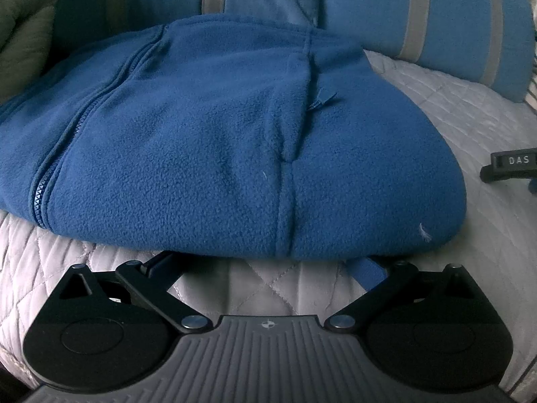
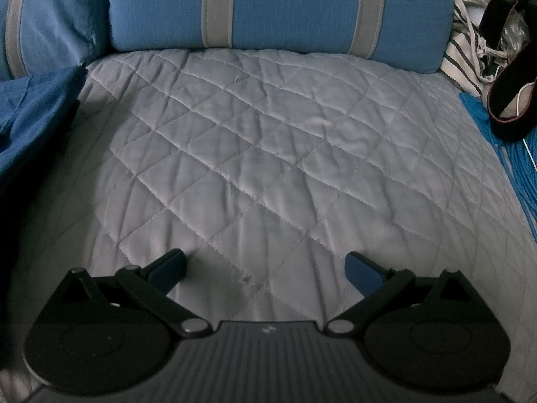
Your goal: Fold clothes
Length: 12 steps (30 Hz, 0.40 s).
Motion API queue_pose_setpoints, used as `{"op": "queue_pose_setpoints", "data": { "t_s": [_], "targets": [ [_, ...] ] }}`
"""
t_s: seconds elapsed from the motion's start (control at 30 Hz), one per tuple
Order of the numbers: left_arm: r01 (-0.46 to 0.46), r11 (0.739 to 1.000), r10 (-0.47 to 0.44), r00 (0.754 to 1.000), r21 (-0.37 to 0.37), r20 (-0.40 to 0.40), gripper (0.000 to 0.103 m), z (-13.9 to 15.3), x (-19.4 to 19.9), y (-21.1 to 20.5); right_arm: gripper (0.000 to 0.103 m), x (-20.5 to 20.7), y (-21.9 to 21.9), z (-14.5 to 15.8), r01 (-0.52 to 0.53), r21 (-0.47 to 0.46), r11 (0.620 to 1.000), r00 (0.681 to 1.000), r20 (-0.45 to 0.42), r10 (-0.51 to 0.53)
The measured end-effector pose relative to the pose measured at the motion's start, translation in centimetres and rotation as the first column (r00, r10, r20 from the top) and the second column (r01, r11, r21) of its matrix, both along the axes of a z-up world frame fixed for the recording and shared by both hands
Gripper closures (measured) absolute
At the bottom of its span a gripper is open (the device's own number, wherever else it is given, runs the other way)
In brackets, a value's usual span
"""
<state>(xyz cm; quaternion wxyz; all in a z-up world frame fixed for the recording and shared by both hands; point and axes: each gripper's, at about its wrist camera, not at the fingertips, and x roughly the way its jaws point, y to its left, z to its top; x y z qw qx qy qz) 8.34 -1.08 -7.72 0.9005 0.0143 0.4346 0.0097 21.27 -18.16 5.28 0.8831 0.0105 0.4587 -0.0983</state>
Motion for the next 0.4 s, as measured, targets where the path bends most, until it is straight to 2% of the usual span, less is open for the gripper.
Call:
{"op": "queue_pose_setpoints", "data": {
  "t_s": [0.4],
  "targets": [
    [0.002,1.000,-0.002,1.000,0.000,-0.002,0.000,0.10,0.00,0.05,0.000,-0.24,0.08,0.01,-0.001,-0.002,1.000,1.000,0.003,0.001]
  ]
}}
